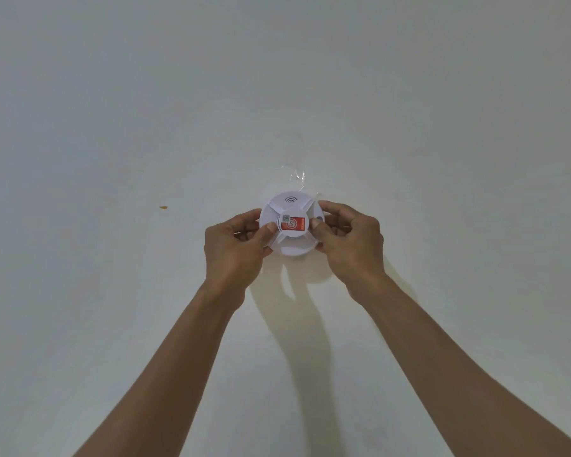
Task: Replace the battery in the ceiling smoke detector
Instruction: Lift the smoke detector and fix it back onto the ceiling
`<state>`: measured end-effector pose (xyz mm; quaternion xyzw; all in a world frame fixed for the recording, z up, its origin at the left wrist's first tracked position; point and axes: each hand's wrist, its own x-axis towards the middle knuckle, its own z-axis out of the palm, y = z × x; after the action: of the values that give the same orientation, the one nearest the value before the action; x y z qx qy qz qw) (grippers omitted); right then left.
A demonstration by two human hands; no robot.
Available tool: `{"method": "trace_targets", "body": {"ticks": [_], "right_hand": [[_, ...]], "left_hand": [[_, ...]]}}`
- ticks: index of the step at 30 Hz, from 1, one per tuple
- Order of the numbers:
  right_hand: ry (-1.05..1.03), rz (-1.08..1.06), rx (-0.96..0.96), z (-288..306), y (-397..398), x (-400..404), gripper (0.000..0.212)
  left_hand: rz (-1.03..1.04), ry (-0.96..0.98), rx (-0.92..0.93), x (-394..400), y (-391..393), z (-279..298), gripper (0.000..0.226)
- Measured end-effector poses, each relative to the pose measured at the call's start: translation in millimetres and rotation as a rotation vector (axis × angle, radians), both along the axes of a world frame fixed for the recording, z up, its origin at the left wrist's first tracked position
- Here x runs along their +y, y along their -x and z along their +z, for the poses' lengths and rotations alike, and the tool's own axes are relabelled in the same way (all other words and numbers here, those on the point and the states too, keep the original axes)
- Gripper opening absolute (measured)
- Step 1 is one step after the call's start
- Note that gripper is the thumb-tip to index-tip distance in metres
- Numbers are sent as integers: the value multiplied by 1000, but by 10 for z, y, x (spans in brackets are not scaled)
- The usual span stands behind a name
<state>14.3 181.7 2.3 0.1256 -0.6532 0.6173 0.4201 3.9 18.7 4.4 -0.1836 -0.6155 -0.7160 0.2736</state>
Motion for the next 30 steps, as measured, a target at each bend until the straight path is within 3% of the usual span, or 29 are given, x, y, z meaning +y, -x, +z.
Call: {"method": "trace_targets", "body": {"ticks": [14, 30], "right_hand": [[-88, -69, 70, -59, 22, -1, 31], [-88, -60, 68, -154, 73, 41, 38]], "left_hand": [[110, 47, 43, 10, 95, -71, 38], [70, -22, 33, 10, 86, -110, 34]]}}
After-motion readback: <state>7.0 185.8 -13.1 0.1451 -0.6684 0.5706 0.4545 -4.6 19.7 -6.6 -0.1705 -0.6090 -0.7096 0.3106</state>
